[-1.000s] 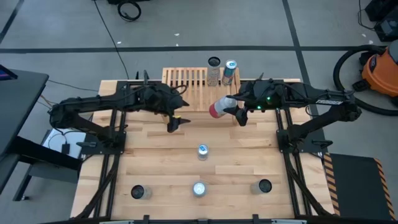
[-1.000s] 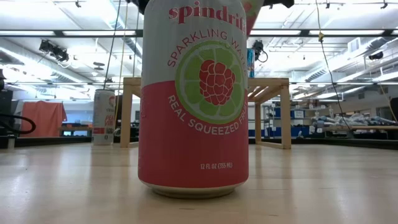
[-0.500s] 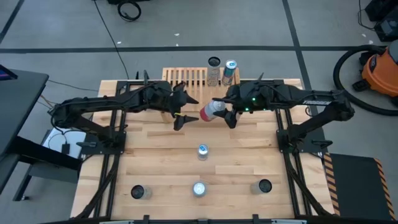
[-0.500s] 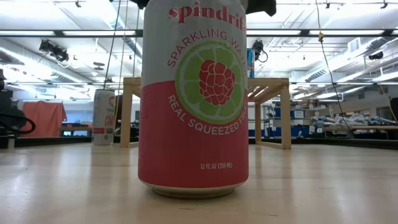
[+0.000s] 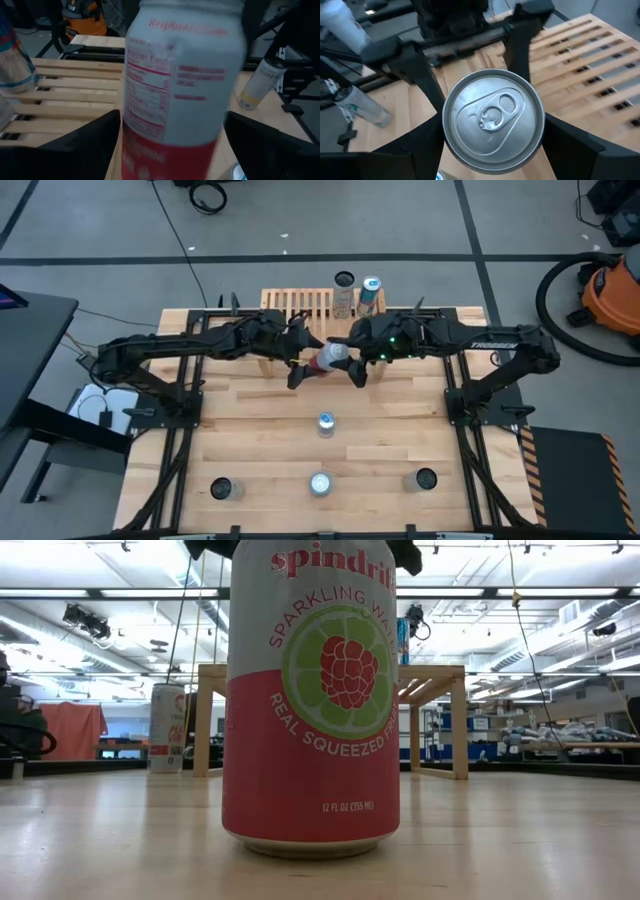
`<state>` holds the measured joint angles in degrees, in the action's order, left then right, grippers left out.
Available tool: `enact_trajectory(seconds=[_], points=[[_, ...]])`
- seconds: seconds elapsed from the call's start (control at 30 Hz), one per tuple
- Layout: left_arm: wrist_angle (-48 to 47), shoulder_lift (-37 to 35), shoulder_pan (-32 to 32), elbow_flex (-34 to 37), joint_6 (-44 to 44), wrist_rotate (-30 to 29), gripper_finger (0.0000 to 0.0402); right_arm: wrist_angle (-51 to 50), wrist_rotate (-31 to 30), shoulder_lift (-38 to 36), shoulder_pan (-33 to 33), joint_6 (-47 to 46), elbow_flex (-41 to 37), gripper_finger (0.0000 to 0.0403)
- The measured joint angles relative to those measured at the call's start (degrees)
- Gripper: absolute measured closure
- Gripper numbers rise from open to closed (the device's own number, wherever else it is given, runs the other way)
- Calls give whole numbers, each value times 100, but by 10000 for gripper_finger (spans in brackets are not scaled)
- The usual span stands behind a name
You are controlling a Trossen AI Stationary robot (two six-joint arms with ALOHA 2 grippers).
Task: Place canned beverage on shelf
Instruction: Put the top pink and white soda can on the shelf
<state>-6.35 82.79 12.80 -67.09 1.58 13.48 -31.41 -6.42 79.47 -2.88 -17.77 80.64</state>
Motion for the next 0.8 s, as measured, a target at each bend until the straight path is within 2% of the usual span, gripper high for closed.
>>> enact_trajectory(seconds=[0.23,0.57,0.8], points=[[49,54,7,0,-69,168,44,187,325,144,-174,25,0,108],[24,52,63,0,35,187,48,404,457,191,-185,116,0,108],[15,48,55,0,64,185,101,434,457,200,-199,174,0,105]])
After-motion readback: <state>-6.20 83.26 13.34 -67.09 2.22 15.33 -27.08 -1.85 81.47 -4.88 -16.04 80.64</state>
